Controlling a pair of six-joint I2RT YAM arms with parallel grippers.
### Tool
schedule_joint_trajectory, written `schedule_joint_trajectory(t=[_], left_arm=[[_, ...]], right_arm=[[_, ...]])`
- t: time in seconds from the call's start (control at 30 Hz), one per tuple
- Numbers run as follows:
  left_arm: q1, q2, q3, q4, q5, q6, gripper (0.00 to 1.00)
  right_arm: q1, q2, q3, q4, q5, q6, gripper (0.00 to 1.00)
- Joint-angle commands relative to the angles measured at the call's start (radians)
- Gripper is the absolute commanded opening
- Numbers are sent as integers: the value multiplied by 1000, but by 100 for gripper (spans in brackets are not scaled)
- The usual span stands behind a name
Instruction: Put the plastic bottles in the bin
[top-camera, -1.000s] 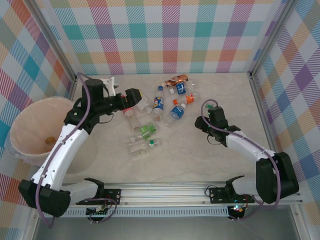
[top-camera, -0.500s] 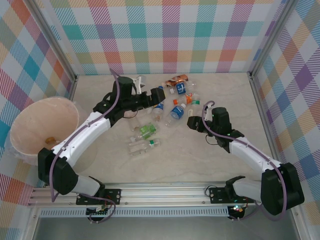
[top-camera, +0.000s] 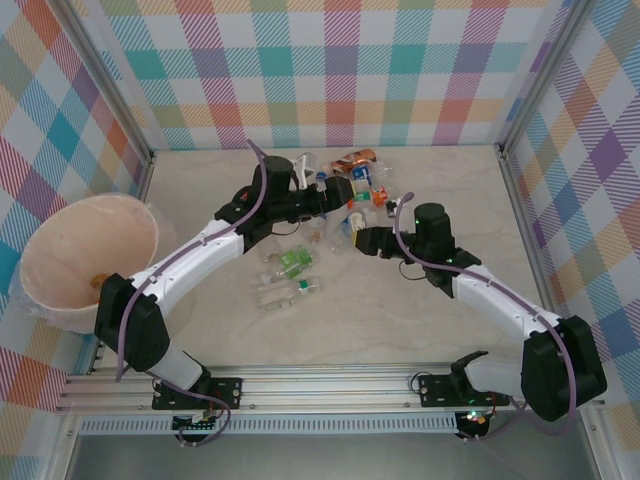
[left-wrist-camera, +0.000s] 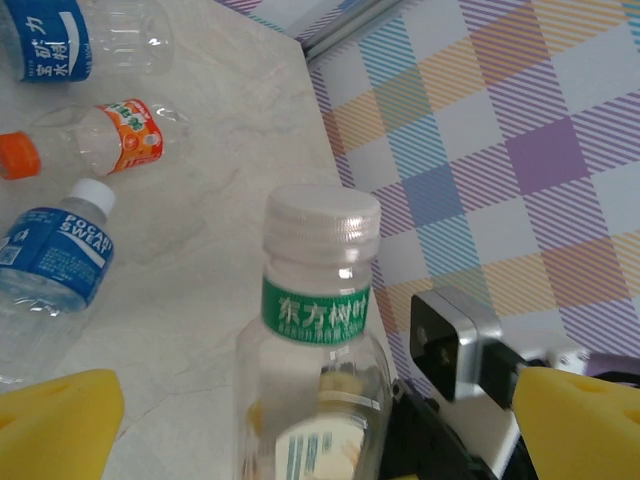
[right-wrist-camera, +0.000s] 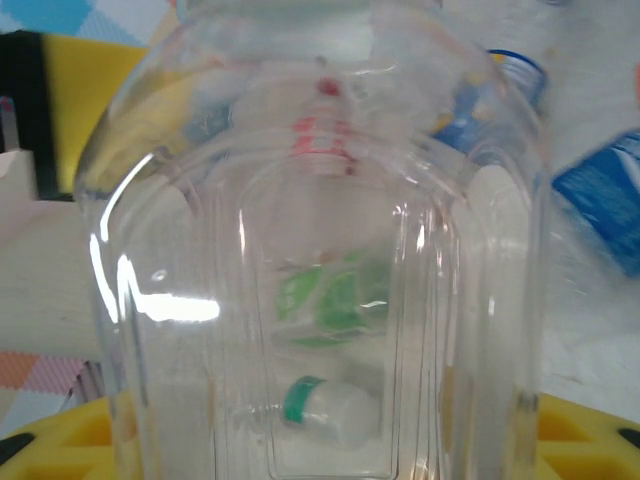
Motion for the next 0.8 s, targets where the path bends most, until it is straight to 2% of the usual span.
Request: schedule_joint_trajectory(t=[0.0,0.07,0.2,0.43,0.67,0.7,0.77], left_arm=[[-12,55,64,28,-2,12,97],[-13,71,81,9,1,39,93],[-13,74,100,-39,-61,74,86],[-18,90,113,-70,-81,113,56],[-19,73,102,-72,-53,135,38],[-19,69,99,-72,-52,140,37],[-19,63,97,-86,-71,151,36]], right_arm=[[35,25,71,16,-71,-52,27],[49,34,87,0,-80,-65,28],[64,43,101,-15,-103,-79,28],[76,76,143,-46,-147,-91,27],[81,91,164,-60,-133,-72,28],[80,94,166,-66,-133,-72,28],[80,95,168,-68,-132,-67,38]])
